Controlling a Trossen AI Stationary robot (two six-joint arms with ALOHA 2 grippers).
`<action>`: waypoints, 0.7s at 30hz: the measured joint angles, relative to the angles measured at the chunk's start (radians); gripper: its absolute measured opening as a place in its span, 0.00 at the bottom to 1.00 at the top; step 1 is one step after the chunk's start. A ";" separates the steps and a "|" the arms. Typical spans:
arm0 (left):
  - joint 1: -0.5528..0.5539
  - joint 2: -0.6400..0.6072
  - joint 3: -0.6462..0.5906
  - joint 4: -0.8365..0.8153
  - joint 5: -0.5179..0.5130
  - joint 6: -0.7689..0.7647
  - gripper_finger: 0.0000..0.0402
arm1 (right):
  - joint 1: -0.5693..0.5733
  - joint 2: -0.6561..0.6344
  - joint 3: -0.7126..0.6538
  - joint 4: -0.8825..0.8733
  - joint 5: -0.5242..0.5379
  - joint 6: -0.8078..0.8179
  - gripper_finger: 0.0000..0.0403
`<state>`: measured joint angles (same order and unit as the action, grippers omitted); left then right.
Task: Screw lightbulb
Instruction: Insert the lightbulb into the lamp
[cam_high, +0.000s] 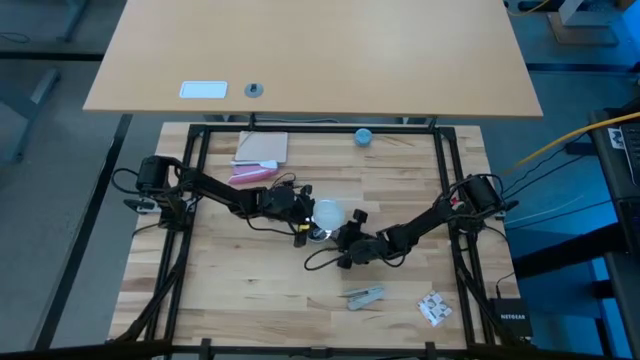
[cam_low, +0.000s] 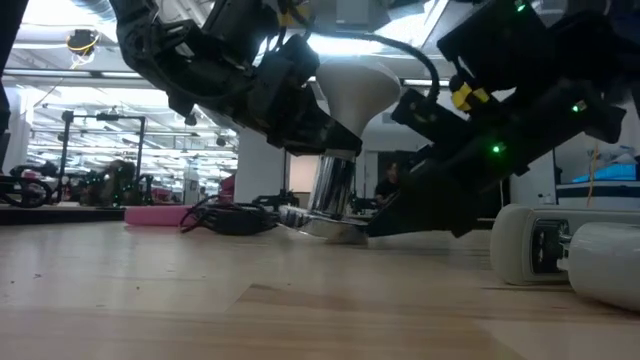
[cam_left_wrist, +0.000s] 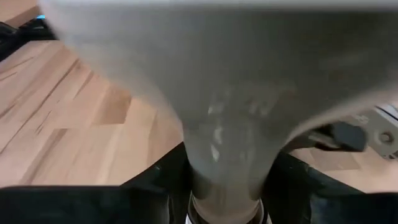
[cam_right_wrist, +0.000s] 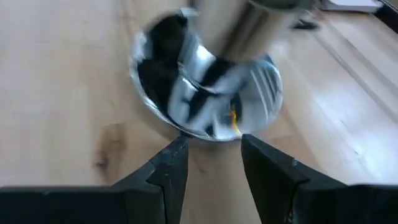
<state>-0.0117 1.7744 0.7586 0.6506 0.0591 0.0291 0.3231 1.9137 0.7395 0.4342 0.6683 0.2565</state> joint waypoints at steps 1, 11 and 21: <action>-0.001 0.000 0.000 0.000 0.003 -0.001 0.37 | -0.003 0.000 0.000 -0.001 0.012 0.000 0.38; -0.003 -0.001 0.000 -0.006 0.015 -0.006 0.37 | -0.040 0.000 0.000 0.011 0.080 0.000 0.38; -0.002 0.000 0.000 -0.007 0.008 -0.004 0.37 | -0.035 -0.087 0.000 -0.077 -0.018 -0.085 0.38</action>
<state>-0.0139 1.7741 0.7589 0.6438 0.0670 0.0250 0.2878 1.8263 0.7395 0.3569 0.6508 0.1712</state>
